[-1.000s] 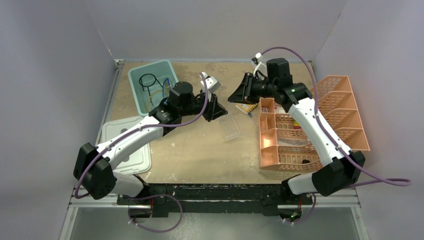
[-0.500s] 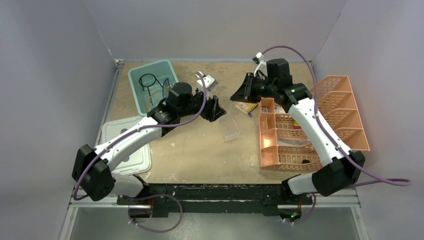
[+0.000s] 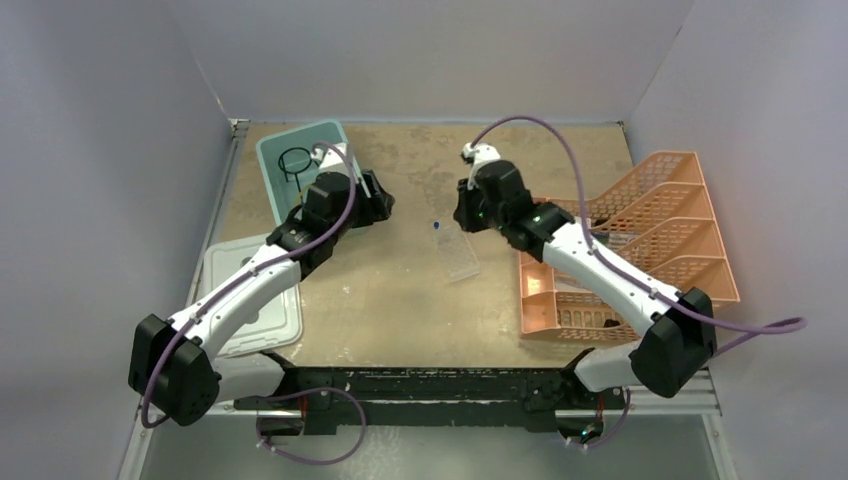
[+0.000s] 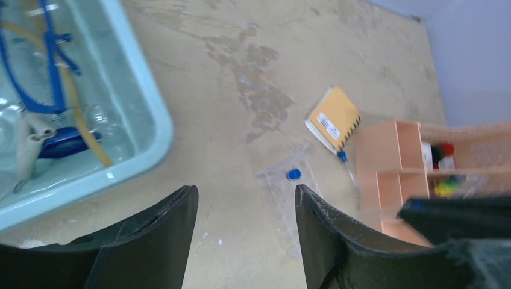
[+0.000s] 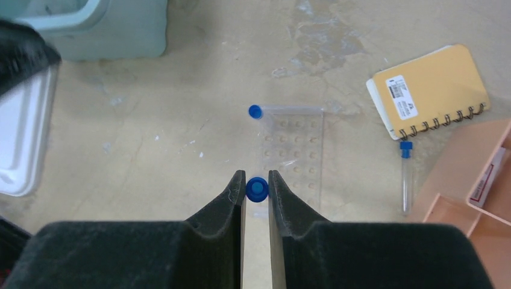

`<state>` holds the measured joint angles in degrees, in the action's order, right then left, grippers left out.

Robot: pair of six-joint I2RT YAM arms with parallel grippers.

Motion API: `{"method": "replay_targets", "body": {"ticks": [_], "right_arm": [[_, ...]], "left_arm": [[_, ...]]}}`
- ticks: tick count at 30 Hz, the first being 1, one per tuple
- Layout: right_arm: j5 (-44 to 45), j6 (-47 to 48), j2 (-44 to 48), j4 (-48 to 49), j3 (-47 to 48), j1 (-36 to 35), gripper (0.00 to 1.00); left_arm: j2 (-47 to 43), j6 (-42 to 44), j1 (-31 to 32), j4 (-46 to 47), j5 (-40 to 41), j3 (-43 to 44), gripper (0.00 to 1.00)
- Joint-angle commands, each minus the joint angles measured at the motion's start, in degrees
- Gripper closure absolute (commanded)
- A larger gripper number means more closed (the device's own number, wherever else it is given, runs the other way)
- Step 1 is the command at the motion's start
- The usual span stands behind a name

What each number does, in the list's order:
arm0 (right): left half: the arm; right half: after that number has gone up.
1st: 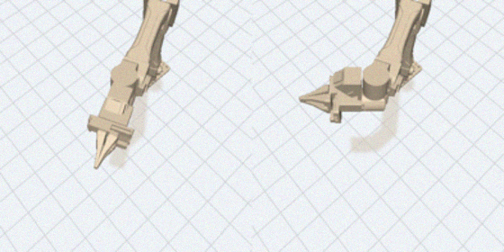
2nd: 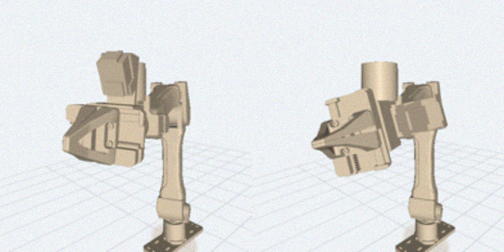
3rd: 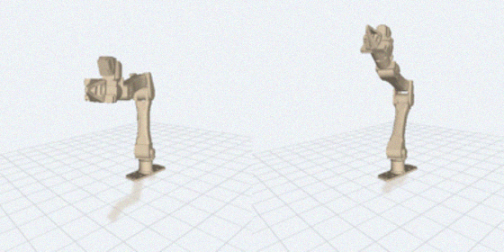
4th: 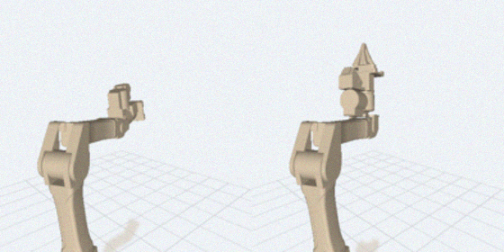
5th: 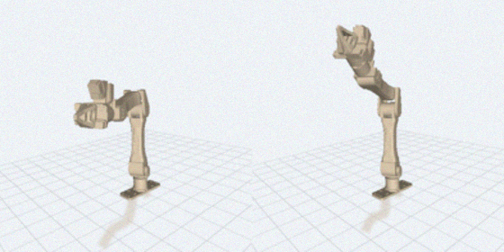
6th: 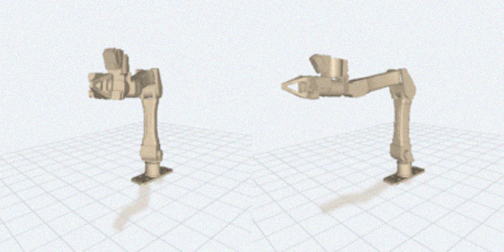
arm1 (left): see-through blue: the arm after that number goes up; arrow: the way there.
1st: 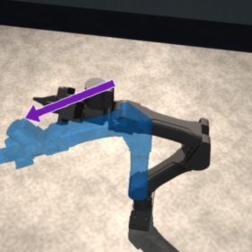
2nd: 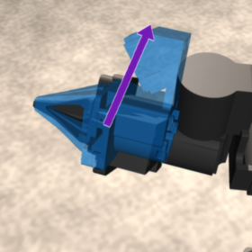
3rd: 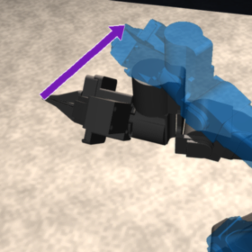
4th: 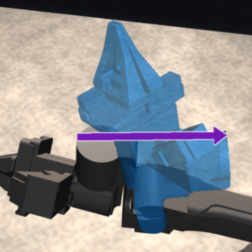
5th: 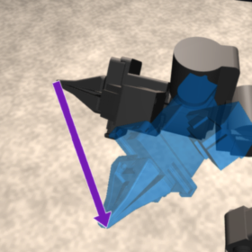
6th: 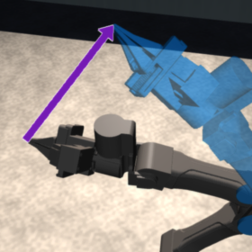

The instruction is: Organize the chemistry lab equipment

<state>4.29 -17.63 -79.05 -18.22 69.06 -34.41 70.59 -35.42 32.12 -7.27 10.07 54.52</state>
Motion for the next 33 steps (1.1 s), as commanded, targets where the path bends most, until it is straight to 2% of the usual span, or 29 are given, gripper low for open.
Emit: {"method": "replay_targets", "body": {"ticks": [1, 5, 10, 16, 33], "right_arm": [[11.92, 4.39, -0.3, 11.21, -4.15, -6.07, 0.9], [16.95, 5.66, -3.09, 15.48, -5.84, -10.09, 0.9], [17.91, 5.89, -5.41, 20.9, -8.12, -11.28, 0.91], [18.41, 5.54, -7.77, 27.18, -10.82, -11.38, 0.91], [18.45, 4.45, -11.94, 31.93, -14.23, -11.38, 0.91]], "left_arm": [[-1.23, -11.42, -4.05, -1.11, 0.2, 1.9, 0.41], [-3.61, -8.53, -4.08, 0.39, 0.53, 1.69, 0.42], [-6.72, -6.08, -4.09, -0.25, 6.29, 1.63, 0.42], [-6.73, -4.8, -4.08, 0.22, 7.67, 2.09, 0.42], [-5.2, -4.06, -4.08, 0.39, 8.05, 2.5, 0.42]]}}
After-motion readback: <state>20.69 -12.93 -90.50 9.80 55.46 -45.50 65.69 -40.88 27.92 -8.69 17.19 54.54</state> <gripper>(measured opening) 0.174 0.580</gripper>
